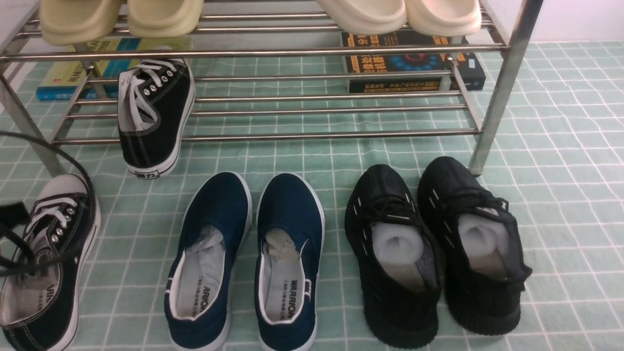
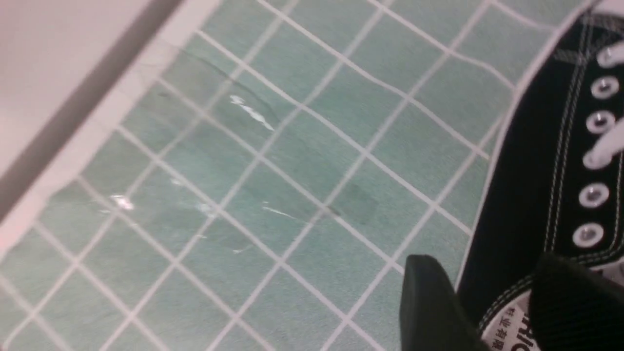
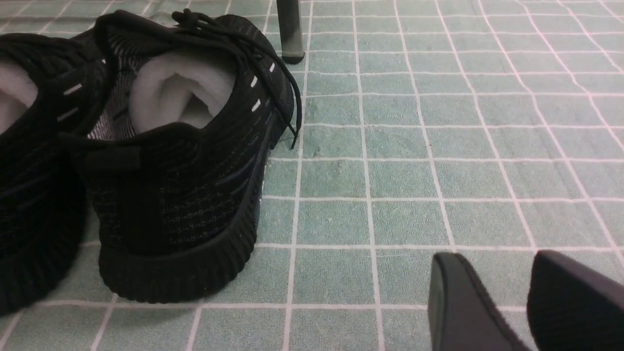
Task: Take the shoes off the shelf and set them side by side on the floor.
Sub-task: 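Grasp the leftmost shoe on the bottom shelf of the shoe rack with the left gripper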
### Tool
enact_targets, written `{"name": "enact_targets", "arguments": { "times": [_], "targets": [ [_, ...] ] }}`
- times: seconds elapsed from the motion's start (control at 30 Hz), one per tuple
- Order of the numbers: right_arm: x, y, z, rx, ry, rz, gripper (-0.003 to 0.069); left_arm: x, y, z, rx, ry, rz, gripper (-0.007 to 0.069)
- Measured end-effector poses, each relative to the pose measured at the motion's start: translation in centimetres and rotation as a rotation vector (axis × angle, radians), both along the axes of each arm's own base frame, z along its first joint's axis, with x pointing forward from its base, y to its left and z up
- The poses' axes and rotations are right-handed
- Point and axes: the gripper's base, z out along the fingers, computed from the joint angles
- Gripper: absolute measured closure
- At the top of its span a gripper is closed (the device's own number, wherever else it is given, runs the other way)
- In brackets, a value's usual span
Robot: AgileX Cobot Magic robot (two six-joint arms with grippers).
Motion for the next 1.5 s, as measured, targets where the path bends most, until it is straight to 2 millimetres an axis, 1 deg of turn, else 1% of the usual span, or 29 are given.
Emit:
{"name": "enact_targets", "arguments": {
  "times": [0.07,0.1,0.13,0.17,0.23,0.3,0.33,0.37,0.43,0.47,0.53,0.6,0.67,0.73,0.83,0.87,0.9,0.97,1.0,1.03,1.07,1.2,1.33,1.4,1.5],
  "targets": [
    [0.0,0.0,0.0,0.000,0.000,0.000,0.0419,-0.1,0.0,1.4,0.002,-0.003,-0.009,0.0284],
    [0.0,0.0,0.0,0.000,0.000,0.000,0.0419,0.0,-0.1,1.6,0.000,-0.001,-0.015,0.0285],
    [0.0,0.0,0.0,0.000,0.000,0.000,0.0419,0.2,-0.4,2.5,-0.014,0.004,-0.063,0.0305],
    [0.0,0.0,0.0,0.000,0.000,0.000,0.0419,0.3,-0.5,2.9,-0.021,0.001,-0.082,0.0319],
    [0.0,0.0,0.0,0.000,0.000,0.000,0.0419,0.8,-1.1,3.4,-0.072,0.008,-0.129,0.0377],
    [0.0,0.0,0.0,0.000,0.000,0.000,0.0419,1.5,-1.6,3.5,-0.125,0.022,-0.173,0.0464],
    [0.0,0.0,0.0,0.000,0.000,0.000,0.0419,2.2,-2.0,3.6,-0.164,0.025,-0.196,0.0521],
    [0.0,0.0,0.0,0.000,0.000,0.000,0.0419,2.7,-2.3,3.5,-0.191,0.034,-0.211,0.0557],
    [0.0,0.0,0.0,0.000,0.000,0.000,0.0419,4.3,-2.9,3.4,-0.259,0.030,-0.252,0.0609],
    [0.0,0.0,0.0,0.000,0.000,0.000,0.0419,5.2,-3.2,3.4,-0.288,0.016,-0.267,0.0622],
    [0.0,0.0,0.0,0.000,0.000,0.000,0.0419,7.0,-3.7,3.6,-0.340,-0.021,-0.289,0.0624],
    [0.0,0.0,0.0,0.000,0.000,0.000,0.0419,8.1,-3.9,3.7,-0.370,-0.049,-0.298,0.0622],
    [0.0,0.0,0.0,0.000,0.000,0.000,0.0419,9.8,-4.2,3.9,-0.410,-0.094,-0.302,0.0601],
    [0.0,0.0,0.0,0.000,0.000,0.000,0.0419,11.2,-4.3,3.7,-0.433,-0.119,-0.299,0.0556],
    [0.0,0.0,0.0,0.000,0.000,0.000,0.0419,12.8,-4.3,2.8,-0.444,-0.119,-0.295,0.0452],
    [0.0,0.0,0.0,0.000,0.000,0.000,0.0419,13.2,-4.3,2.5,-0.446,-0.121,-0.294,0.0419],
    [0.0,0.0,0.0,0.000,0.000,0.000,0.0419,13.3,-4.3,2.4,-0.445,-0.118,-0.295,0.0411],
    [0.0,0.0,0.0,0.000,0.000,0.000,0.0419,14.1,-4.3,1.2,-0.441,-0.112,-0.296,0.0312],
    [0.0,0.0,0.0,0.000,0.000,0.000,0.0419,14.2,-4.3,1.1,-0.441,-0.110,-0.295,0.0299],
    [0.0,0.0,0.0,0.000,0.000,0.000,0.0419,14.6,-4.2,0.5,-0.439,-0.111,-0.294,0.0256],
    [0.0,0.0,0.0,0.000,0.000,0.000,0.0419,14.8,-4.2,0.3,-0.439,-0.113,-0.293,0.0236],
    [0.0,0.0,0.0,0.000,0.000,0.000,0.0419,15.1,-4.2,0.3,-0.438,-0.129,-0.293,0.0206],
    [0.0,0.0,0.0,0.000,0.000,0.000,0.0419,15.2,-4.2,0.7,-0.439,-0.121,-0.297,0.0203],
    [0.0,0.0,0.0,0.000,0.000,0.000,0.0419,15.3,-4.3,1.2,-0.447,-0.091,-0.301,0.0203],
    [0.0,0.0,0.0,0.000,0.000,0.000,0.0419,15.5,-4.4,2.7,-0.454,-0.076,-0.310,0.0203]
  ]
}}
